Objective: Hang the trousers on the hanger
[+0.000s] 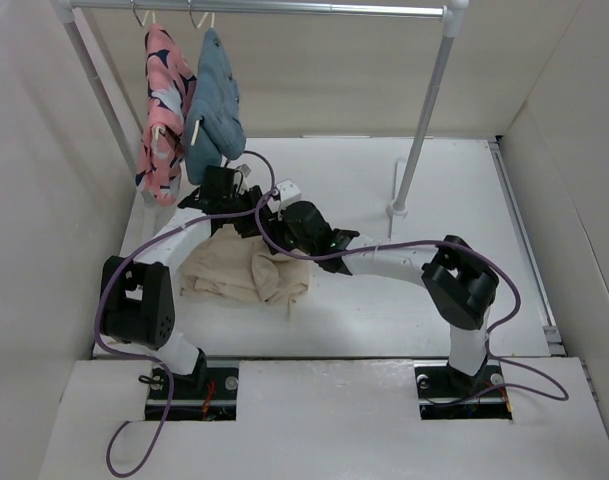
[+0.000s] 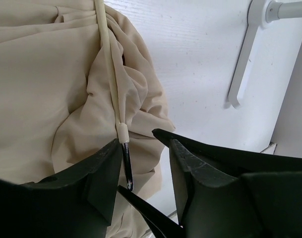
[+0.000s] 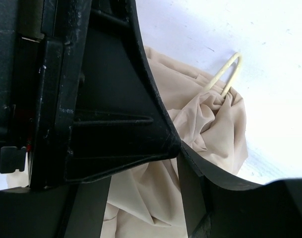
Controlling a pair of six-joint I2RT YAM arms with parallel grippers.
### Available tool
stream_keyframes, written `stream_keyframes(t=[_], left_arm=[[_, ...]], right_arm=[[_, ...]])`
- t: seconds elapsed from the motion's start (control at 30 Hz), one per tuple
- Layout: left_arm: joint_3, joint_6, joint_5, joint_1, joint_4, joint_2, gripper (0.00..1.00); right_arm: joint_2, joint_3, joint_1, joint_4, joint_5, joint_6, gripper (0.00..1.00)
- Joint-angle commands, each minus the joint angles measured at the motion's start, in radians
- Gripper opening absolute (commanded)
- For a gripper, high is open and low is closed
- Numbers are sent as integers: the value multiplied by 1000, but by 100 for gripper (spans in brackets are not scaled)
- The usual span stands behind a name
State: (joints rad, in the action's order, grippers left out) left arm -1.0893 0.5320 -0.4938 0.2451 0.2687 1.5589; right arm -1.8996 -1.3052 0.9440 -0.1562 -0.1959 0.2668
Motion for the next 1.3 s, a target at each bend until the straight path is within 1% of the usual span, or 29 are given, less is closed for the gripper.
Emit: stream_keyframes(t=[0.0,0.2,0.27,0.47,0.63,0.77,0.9,1.03,1.07,1.13,1.27], left_arm=[[-44,2,-84,20,-28,-17,40],[-44,2,-95,20,-37,-17,40],[-69,2,-95,20,-37,-17,42],[-104,-64,-68,20,-16,-17,43],[-93,-86,-45,20,-16,-17,43],[-74,-86,-68,20,-34,-17,43],[-64,-86,-86,20,-34,-17,43],[-64,-76,-95,20,-43,-17,43],[-55,-76,-95,20,-43,-17,43],[-55,-76,-95,20,-43,-17,43],[-46,-76,-86,20,-43,-17,43]], right_arm=[[-33,-58,10,-26,16,-20,58],[-44,-58,10,-26,27,-29,58],[-44,-58,10,-26,27,-38,58],[-44,-40,10,-26,18,-57,58],[-44,-40,10,-17,9,-78,58],[-72,-60,10,-8,-2,-78,58],[-93,-91,10,-8,-51,-78,58],[-124,-155,10,32,-109,-78,56],[-124,-166,10,41,-129,-63,52],[-134,-178,10,52,-154,-51,50],[-159,-203,10,93,-178,-41,37]])
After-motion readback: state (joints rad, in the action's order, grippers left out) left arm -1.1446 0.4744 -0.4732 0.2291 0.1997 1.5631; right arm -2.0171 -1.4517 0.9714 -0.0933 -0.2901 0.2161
